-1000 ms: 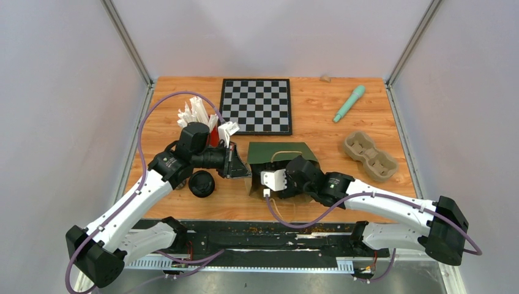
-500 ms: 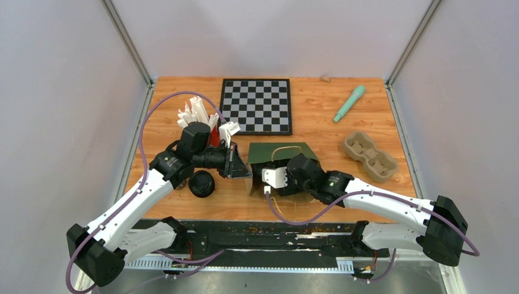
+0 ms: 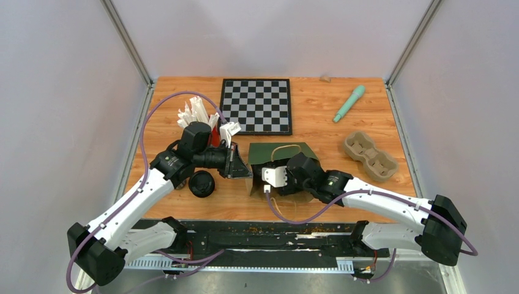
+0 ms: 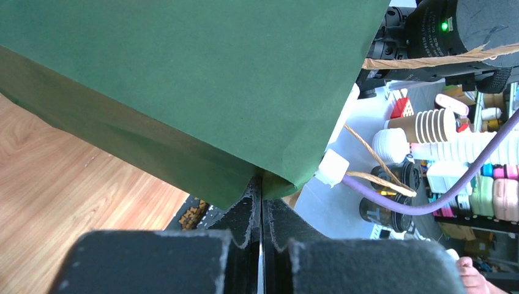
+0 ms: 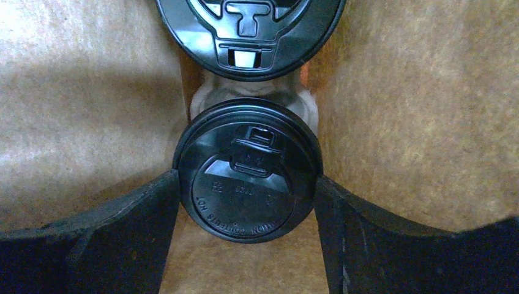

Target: Pack the takeout coffee

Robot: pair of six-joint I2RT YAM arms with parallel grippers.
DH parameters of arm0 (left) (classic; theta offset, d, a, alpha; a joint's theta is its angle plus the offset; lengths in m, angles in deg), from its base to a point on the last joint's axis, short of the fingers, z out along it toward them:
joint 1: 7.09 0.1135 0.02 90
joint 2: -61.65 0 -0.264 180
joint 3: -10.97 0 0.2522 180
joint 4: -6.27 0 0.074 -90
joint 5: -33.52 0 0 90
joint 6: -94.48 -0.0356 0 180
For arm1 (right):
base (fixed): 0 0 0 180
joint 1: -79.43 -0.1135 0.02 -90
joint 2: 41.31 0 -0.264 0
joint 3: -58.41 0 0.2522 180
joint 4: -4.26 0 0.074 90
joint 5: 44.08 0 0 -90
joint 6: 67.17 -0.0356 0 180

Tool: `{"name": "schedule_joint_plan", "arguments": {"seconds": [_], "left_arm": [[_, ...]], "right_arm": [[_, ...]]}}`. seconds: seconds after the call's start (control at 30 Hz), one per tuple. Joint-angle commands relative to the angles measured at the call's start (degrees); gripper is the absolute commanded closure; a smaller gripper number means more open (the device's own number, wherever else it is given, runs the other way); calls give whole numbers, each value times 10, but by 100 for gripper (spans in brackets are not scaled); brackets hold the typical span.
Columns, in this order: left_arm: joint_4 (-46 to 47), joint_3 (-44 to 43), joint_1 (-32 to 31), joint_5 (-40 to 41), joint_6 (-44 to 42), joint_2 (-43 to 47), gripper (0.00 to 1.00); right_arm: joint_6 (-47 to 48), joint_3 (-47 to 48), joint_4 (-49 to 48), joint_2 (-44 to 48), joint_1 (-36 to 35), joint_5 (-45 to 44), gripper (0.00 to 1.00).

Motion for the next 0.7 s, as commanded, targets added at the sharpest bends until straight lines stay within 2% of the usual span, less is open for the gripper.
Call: {"name": "schedule_joint_plan", "arguments": {"seconds": [0.0,0.5,0.67], "left_arm": [[22,-4,-3,-10,4,-4,100],[25,-10,-3,-4,7,-10,100],[25,-17,-3,-3,6,-18,100]], "right_arm": [[-5,-7,-7,-4,5,15,24],[-11,-21,-12,10,15,25,24],[-3,-10,-13,11,15,29,21]]}}
